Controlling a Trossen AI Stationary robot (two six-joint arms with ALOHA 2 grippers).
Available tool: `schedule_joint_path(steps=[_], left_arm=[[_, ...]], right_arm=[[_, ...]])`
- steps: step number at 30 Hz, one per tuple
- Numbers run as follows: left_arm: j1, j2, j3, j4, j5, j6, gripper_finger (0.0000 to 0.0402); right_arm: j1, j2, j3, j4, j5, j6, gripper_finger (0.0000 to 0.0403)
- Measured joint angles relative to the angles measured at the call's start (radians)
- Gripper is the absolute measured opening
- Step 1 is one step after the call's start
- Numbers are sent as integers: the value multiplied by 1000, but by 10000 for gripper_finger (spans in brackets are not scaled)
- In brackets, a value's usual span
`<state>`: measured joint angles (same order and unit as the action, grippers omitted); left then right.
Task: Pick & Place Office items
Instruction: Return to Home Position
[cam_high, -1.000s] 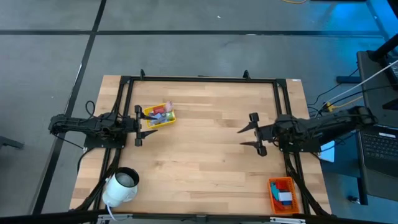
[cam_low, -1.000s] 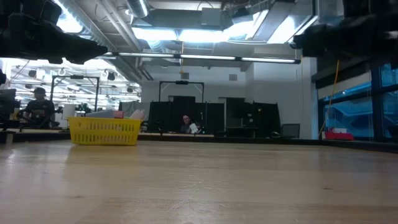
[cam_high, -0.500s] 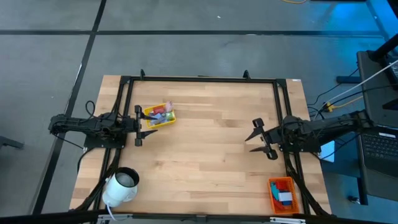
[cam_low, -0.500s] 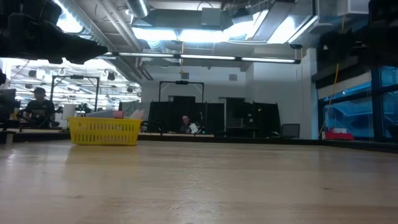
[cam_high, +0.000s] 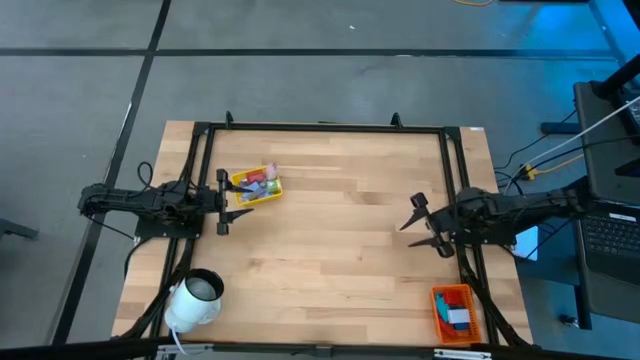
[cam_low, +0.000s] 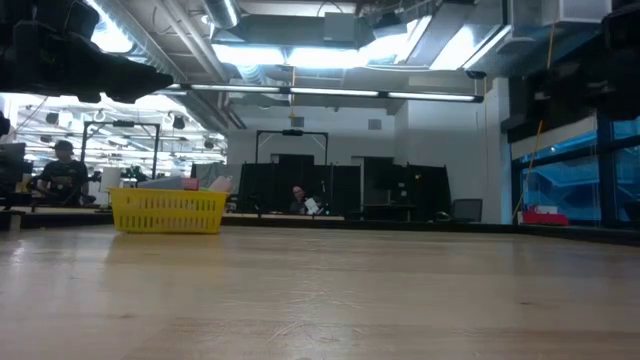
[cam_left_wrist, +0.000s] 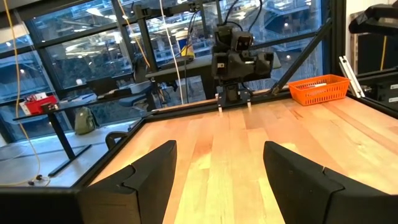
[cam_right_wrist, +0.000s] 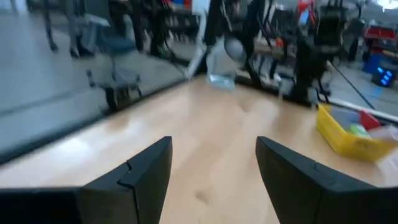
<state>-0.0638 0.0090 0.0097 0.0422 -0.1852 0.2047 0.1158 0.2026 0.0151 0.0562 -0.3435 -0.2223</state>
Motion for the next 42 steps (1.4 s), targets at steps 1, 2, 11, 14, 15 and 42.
schedule_joint_path(steps=[1, 2, 11, 14, 15, 42], left_arm=[[0, 0, 0, 0, 0, 0, 237], [0, 0, 0, 0, 0, 0, 237], [0, 0, 0, 0, 0, 0, 237], [0, 0, 0, 0, 0, 0, 237], [0, 0, 0, 0, 0, 0, 237], [0, 0, 0, 0, 0, 0, 237]], right_arm=[[2, -18, 0, 4, -13, 18, 236], [6, -33, 0, 6, -20, 32, 236], [25, -190, 0, 3, 3, 189, 236], [25, -204, 3, 5, 4, 377, 236], [25, -203, 3, 3, 4, 423, 236], [25, -202, 2, 2, 22, 486, 236]])
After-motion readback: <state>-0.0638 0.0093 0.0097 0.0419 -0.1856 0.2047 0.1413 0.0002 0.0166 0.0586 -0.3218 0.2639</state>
